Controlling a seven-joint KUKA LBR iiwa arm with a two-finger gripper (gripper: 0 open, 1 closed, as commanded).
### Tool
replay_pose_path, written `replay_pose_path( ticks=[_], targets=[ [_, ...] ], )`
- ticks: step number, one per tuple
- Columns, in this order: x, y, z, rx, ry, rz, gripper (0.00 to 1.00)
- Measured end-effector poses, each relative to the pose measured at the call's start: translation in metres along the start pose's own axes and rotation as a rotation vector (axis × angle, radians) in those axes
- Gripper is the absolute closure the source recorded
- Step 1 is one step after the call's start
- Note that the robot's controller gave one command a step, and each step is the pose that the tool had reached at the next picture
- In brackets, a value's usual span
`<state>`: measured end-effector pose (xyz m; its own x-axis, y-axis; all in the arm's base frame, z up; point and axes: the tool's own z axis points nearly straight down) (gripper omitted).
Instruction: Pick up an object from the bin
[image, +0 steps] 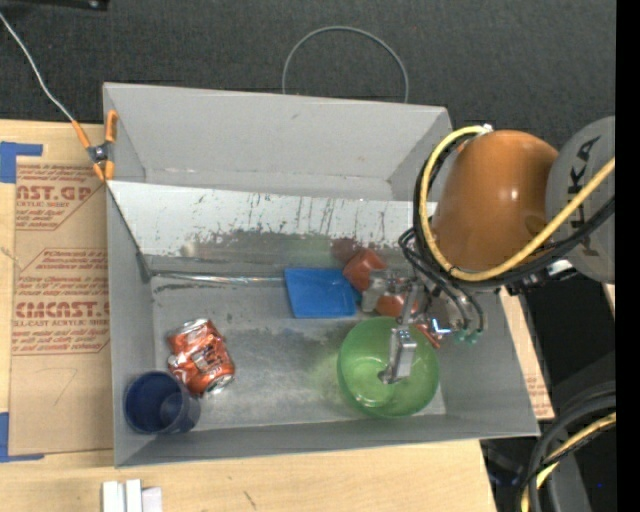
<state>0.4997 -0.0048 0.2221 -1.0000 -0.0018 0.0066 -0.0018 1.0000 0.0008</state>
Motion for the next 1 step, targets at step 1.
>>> replay_pose_path(
  ticks=[1],
  targets=[
    [-0.0013, -0.0001, -0.0045, 0.000, -0.008, 0.000, 0.00]
  ],
)
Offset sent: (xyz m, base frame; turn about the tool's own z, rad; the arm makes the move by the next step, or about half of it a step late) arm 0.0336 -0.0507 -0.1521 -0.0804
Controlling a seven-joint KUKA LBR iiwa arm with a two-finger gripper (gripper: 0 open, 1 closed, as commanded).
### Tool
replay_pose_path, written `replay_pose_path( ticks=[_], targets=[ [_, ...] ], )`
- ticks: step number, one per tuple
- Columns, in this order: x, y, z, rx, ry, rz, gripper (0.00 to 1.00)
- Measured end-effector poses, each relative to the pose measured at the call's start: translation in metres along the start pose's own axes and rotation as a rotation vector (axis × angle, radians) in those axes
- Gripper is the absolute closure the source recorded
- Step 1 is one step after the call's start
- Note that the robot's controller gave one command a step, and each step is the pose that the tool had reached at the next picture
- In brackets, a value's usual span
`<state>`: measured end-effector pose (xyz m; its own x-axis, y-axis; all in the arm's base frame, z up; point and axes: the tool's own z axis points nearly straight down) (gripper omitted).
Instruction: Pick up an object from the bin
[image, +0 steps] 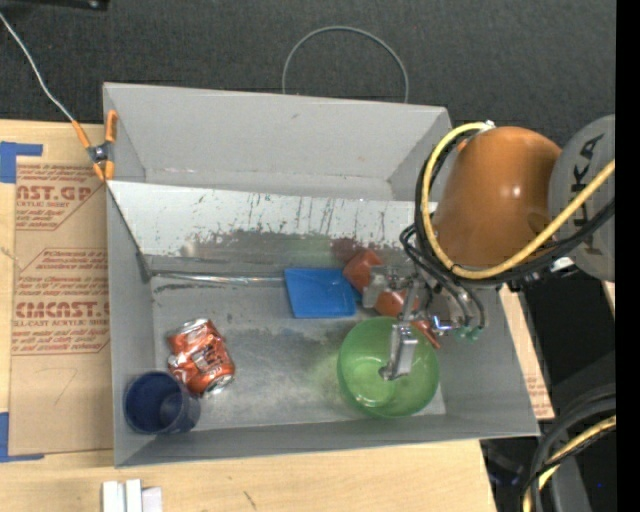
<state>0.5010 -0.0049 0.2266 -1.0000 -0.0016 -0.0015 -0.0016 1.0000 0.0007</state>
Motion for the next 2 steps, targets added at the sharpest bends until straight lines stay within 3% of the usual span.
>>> replay_pose_path(
  ticks=[1, 2],
  targets=[
    [-0.018, -0.026, 0.079, 0.001, -0.002, -0.042, 0.00],
    [-0.025, -0.083, 0.094, 0.001, -0.008, -0.243, 1.00]
  ],
)
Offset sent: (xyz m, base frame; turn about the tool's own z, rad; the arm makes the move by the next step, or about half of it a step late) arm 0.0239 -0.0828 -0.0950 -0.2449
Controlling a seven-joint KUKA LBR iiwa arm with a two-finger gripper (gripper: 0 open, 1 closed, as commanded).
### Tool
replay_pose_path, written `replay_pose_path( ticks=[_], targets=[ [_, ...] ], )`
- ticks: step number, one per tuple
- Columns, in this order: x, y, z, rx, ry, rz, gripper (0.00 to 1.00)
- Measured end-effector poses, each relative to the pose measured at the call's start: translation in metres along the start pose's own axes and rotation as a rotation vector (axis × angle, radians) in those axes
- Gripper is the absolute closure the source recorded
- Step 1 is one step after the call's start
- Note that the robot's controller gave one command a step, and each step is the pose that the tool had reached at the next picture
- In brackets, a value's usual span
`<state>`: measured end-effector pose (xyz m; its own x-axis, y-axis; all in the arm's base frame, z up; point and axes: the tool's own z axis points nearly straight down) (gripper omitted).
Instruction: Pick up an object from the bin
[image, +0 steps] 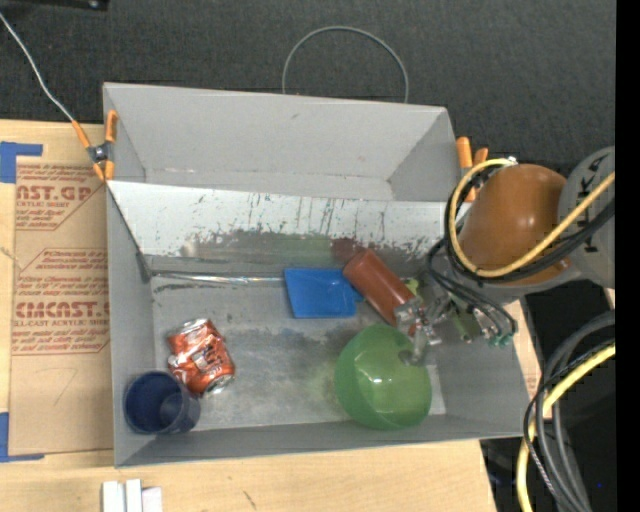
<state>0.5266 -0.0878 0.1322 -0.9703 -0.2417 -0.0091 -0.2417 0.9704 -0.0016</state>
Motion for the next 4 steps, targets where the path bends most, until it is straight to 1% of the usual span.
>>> replay_pose_path(
  ticks=[1, 2, 3, 4],
  targets=[
    [0.000, 0.000, 0.000, 0.000, 0.000, 0.000, 1.00],
    [-0.005, 0.021, -0.002, -0.002, -0.002, 0.019, 0.00],
    [-0.005, 0.020, -0.002, -0.001, -0.001, 0.019, 0.00],
    [-0.003, 0.029, 0.024, -0.002, -0.004, 0.175, 0.00]
  ],
)
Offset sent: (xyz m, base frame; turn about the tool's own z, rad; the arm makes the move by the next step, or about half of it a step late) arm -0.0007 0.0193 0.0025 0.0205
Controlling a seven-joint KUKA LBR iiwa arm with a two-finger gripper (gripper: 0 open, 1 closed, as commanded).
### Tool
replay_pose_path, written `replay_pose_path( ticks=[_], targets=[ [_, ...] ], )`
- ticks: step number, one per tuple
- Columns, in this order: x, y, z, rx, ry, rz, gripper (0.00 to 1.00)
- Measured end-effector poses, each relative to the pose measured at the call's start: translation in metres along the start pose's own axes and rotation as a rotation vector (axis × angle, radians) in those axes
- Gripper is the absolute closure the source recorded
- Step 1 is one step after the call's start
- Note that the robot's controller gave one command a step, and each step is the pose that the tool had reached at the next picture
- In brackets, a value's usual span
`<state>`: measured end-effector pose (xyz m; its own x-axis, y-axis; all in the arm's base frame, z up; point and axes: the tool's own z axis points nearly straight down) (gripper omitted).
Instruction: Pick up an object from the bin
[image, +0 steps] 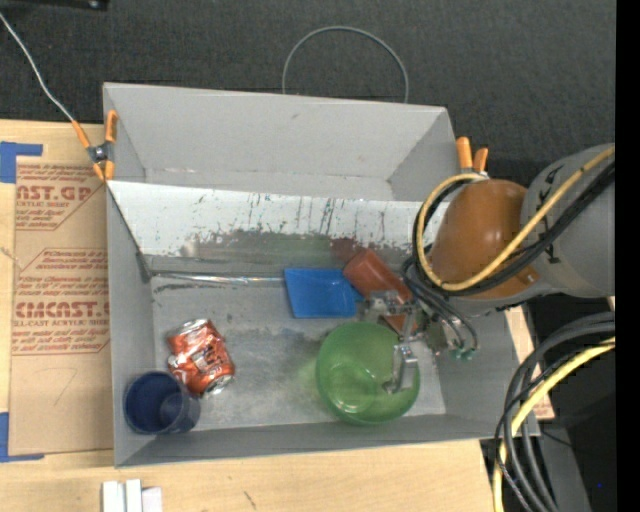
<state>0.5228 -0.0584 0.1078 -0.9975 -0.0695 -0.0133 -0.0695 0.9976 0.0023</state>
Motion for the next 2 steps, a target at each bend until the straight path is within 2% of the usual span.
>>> replay_pose_path(
  ticks=[1, 2],
  targets=[
    [0.0207, -0.0271, 0.0368, -0.004, -0.004, 0.089, 0.00],
    [0.0167, -0.0223, 0.0324, 0.001, -0.027, 0.203, 1.00]
  ],
)
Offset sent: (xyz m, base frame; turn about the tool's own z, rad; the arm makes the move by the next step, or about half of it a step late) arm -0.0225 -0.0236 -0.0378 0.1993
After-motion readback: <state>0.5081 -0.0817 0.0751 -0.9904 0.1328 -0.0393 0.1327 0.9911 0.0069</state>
